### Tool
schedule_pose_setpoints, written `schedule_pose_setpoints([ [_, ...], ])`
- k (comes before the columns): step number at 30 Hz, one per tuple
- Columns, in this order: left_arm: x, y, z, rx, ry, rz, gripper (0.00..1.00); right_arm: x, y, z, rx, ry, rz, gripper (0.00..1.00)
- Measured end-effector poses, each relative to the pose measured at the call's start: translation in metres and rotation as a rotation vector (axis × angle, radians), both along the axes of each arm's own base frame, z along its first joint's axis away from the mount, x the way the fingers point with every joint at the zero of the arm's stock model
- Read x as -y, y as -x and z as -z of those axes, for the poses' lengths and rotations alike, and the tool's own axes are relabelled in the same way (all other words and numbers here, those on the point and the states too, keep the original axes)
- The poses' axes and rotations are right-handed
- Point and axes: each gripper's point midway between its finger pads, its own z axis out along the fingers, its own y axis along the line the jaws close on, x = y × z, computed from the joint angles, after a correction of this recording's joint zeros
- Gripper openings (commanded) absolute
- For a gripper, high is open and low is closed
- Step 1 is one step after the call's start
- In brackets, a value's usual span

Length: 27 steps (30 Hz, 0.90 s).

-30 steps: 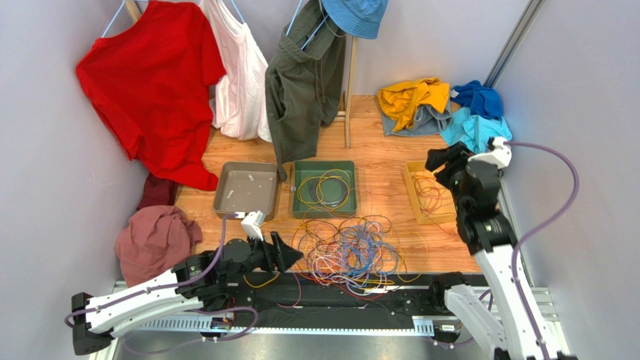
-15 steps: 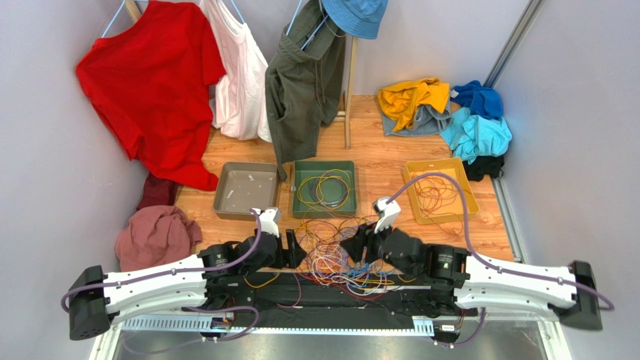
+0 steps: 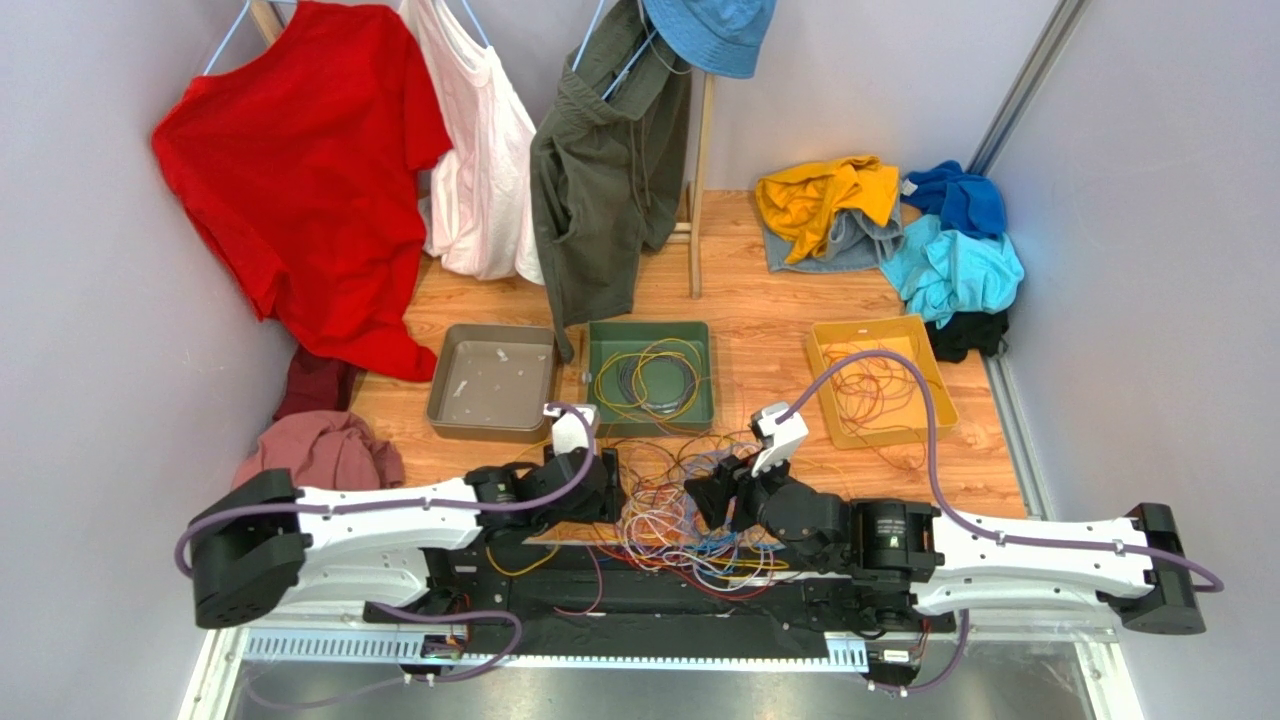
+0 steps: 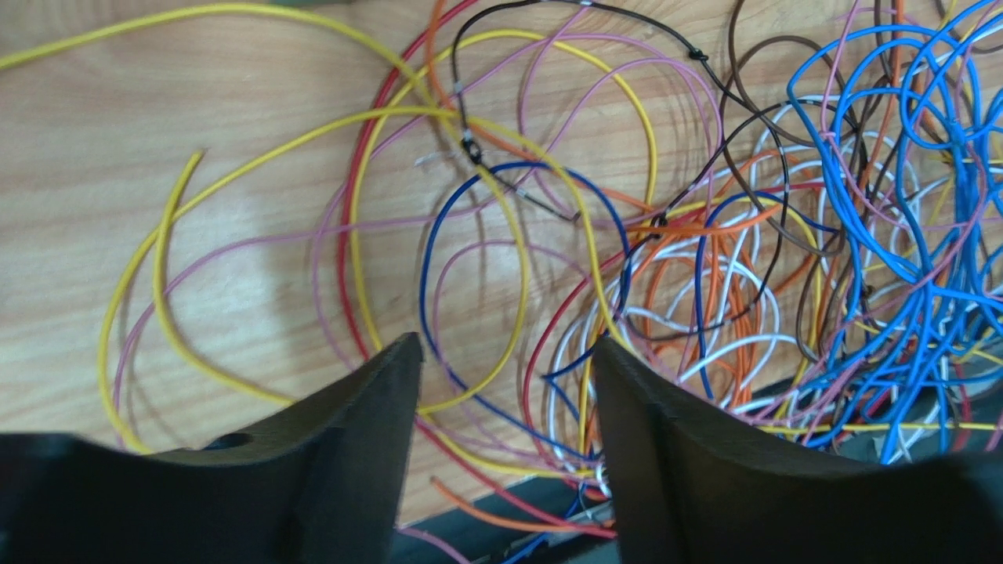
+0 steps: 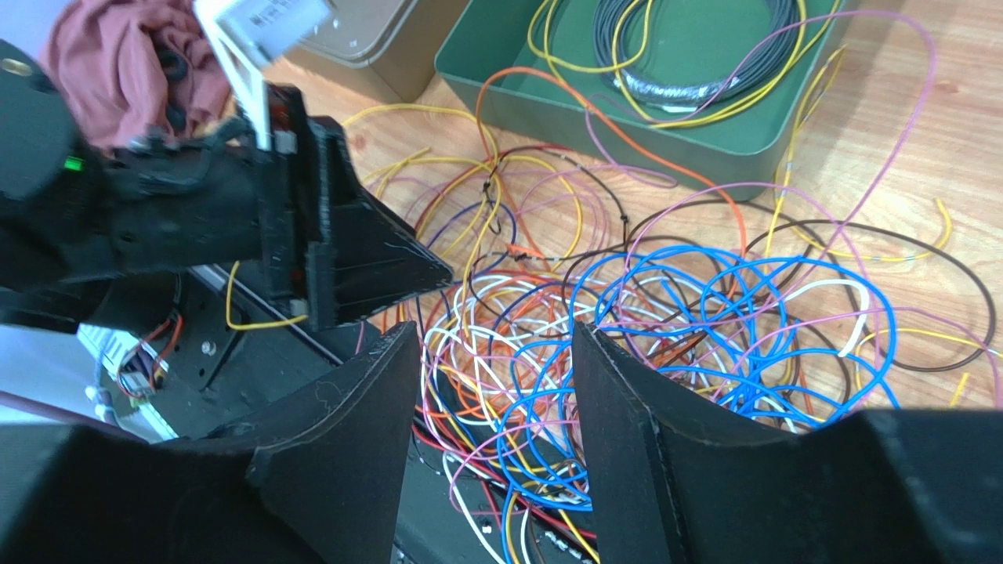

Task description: Untangle the cables

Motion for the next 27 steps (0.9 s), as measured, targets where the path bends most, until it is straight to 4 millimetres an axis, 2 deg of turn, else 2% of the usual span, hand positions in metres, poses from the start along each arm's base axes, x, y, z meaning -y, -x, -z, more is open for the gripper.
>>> schedule_pose_setpoints([
  [2, 0.005, -0.004, 0.003, -0.006, -0.014, 0.002, 0.41, 0.003, -0.001, -0.003, 0.006, -0.015, 0.009, 0.54],
  [3, 0.009, -0.006, 0.005, -0.009, -0.021, 0.004, 0.32, 0.006, -0.001, -0.003, 0.007, -0.02, 0.013, 0.54],
  [5, 0.014, -0.009, 0.005, -0.013, -0.022, 0.002, 0.22, 0.01, -0.002, -0.003, 0.01, -0.025, 0.023, 0.54],
  [8, 0.017, -0.011, 0.005, -0.016, -0.023, 0.001, 0.01, 0.014, -0.003, -0.003, 0.013, -0.032, 0.034, 0.53],
  [12, 0.012, -0.009, 0.0, -0.015, -0.023, -0.006, 0.0, 0.018, -0.005, -0.004, 0.018, -0.037, 0.046, 0.52],
  [15, 0.002, -0.008, -0.026, 0.017, 0.021, -0.016, 0.0, 0.019, -0.005, -0.005, 0.021, -0.04, 0.051, 0.52],
  [17, -0.007, -0.007, -0.051, 0.058, 0.073, -0.026, 0.0, 0.019, -0.005, -0.005, 0.021, -0.039, 0.05, 0.52],
  [20, -0.022, -0.007, -0.114, 0.161, 0.212, -0.042, 0.0, 0.019, -0.005, -0.005, 0.024, -0.038, 0.048, 0.52],
  [22, -0.034, -0.006, -0.163, 0.244, 0.319, -0.047, 0.0, 0.018, -0.005, -0.006, 0.027, -0.035, 0.044, 0.52],
  [25, -0.06, 0.0, -0.257, 0.393, 0.486, -0.045, 0.0, 0.015, -0.004, -0.006, 0.033, -0.035, 0.032, 0.52],
  [26, -0.067, 0.002, -0.283, 0.429, 0.513, -0.041, 0.0, 0.013, -0.004, -0.007, 0.034, -0.035, 0.024, 0.52],
  [27, -0.072, 0.003, -0.3, 0.452, 0.521, -0.038, 0.0, 0.012, -0.003, -0.007, 0.034, -0.034, 0.019, 0.52],
])
